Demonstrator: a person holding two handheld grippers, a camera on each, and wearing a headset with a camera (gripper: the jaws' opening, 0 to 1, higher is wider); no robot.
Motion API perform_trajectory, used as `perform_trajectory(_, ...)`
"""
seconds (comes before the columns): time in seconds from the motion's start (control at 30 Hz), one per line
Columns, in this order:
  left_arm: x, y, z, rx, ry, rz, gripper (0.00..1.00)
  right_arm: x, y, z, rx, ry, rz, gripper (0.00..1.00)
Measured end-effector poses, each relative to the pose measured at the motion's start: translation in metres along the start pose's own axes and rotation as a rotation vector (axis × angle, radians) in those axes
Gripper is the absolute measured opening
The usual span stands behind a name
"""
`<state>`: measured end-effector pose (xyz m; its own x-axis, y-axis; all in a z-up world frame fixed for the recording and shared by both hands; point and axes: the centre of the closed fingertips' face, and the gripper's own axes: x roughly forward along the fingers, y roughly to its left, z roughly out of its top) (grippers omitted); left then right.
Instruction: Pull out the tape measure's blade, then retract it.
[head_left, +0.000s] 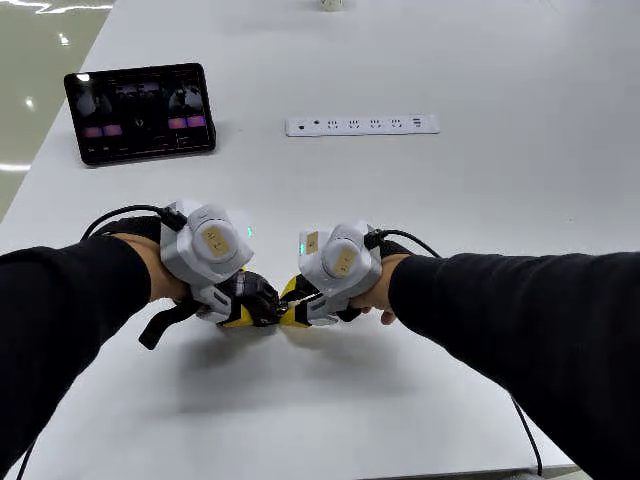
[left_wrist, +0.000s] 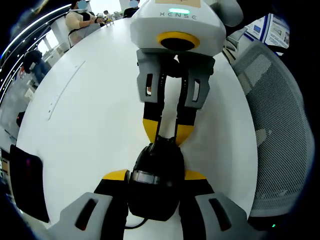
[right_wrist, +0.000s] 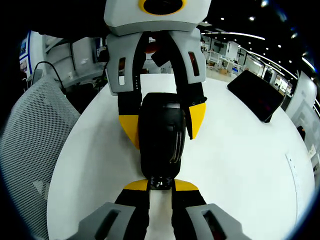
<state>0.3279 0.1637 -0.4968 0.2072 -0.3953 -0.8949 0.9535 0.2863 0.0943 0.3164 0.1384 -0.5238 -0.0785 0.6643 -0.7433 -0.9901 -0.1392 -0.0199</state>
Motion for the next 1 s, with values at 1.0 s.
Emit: perform_trajectory(1.0, -0.001, -0.001, 0.002, -0.026, -0.003, 0.012, 0.33, -0.008, -0.003, -0.015, 0.014, 0.041, 0.017, 0.11)
